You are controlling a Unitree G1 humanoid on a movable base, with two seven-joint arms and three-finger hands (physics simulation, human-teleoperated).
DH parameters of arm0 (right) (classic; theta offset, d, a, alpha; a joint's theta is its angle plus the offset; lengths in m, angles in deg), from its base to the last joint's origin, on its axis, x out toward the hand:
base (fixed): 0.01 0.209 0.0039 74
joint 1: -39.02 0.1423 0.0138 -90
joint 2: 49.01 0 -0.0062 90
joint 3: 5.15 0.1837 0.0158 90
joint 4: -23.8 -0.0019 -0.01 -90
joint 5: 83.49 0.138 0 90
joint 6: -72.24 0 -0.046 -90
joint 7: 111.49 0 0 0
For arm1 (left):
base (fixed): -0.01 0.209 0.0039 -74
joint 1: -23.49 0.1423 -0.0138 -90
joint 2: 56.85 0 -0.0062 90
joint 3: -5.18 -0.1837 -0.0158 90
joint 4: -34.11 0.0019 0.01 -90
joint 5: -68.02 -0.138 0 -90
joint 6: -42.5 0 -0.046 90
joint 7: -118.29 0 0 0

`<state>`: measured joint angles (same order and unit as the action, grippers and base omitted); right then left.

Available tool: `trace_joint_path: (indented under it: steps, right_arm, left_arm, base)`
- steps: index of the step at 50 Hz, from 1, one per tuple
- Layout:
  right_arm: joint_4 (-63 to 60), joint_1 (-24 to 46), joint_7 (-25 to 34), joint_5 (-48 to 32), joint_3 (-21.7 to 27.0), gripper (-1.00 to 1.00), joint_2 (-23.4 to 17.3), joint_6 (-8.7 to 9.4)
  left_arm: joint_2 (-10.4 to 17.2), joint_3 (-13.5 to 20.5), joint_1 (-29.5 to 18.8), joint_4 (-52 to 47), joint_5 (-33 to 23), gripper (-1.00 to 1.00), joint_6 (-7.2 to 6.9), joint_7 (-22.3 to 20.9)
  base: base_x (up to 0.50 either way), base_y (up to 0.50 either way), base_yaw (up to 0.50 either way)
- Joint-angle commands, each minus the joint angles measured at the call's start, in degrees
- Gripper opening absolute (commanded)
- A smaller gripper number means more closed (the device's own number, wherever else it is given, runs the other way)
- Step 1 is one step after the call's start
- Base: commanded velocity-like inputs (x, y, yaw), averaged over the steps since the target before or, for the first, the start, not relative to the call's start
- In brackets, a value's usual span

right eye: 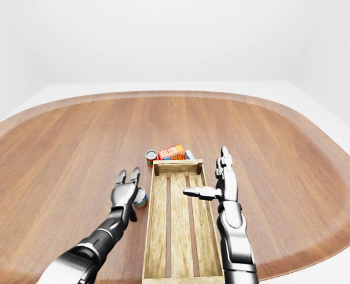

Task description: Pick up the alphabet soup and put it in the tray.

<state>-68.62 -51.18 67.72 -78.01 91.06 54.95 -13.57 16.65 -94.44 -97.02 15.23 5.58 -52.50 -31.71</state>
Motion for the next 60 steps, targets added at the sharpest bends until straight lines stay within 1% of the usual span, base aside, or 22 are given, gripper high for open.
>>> trace_joint_path:
  steps: [1,27,28,29,30,31,33,60]
  right_arm:
    - [-0.3,-0.1,0.1,0.1,0.1,1.00,0.0,0.14]
    - [-0.3,-0.1,0.2,0.1,0.1,1.00,0.0,0.16]
    - [-0.3,-0.1,0.3,0.1,0.0,1.00,0.0,0.14]
    - [-0.2,0.0,0.2,0.1,0.0,1.00,0.0,0.12]
    - [-0.2,0.0,0.2,0.1,0.0,1.00,0.0,0.10]
    - [-0.2,0.0,0.2,0.2,0.1,1.00,0.0,0.13]
    - [-0.3,0.0,0.3,0.3,0.2,1.00,0.0,0.16]
    - [-0.4,-0.2,0.1,0.3,0.1,1.00,0.0,0.14]
  left_arm:
    - [-0.4,-0.2,-0.1,0.6,-0.3,1.00,0.00,0.0]
    - [-0.8,-0.1,-1.5,1.3,-0.7,1.00,0.00,0.0]
    - [-0.8,-0.1,-1.5,1.2,-0.6,0.96,0.00,0.0]
    - [-0.8,-0.1,-1.5,1.1,-0.6,0.87,0.00,0.0]
    - [-0.8,0.0,-1.6,0.9,-0.5,0.15,0.00,0.0]
    - [-0.8,0.1,-1.3,0.3,0.0,-1.00,0.00,-0.8]
    - [-0.8,-0.4,-0.9,0.2,-0.7,-1.00,0.00,-1.1]
    - [-0.5,-0.1,-0.9,-0.4,-0.4,-1.00,0.00,-1.4]
  base:
    - [0.00,0.00,0.00]
    - [0.00,0.00,0.00]
    - [0.00,0.00,0.00]
    - [0.00,0.00,0.00]
    - [0.00,0.00,0.00]
    - [0.00,0.00,0.00]
    - [0.00,0.00,0.00]
    - [0.00,0.00,0.00]
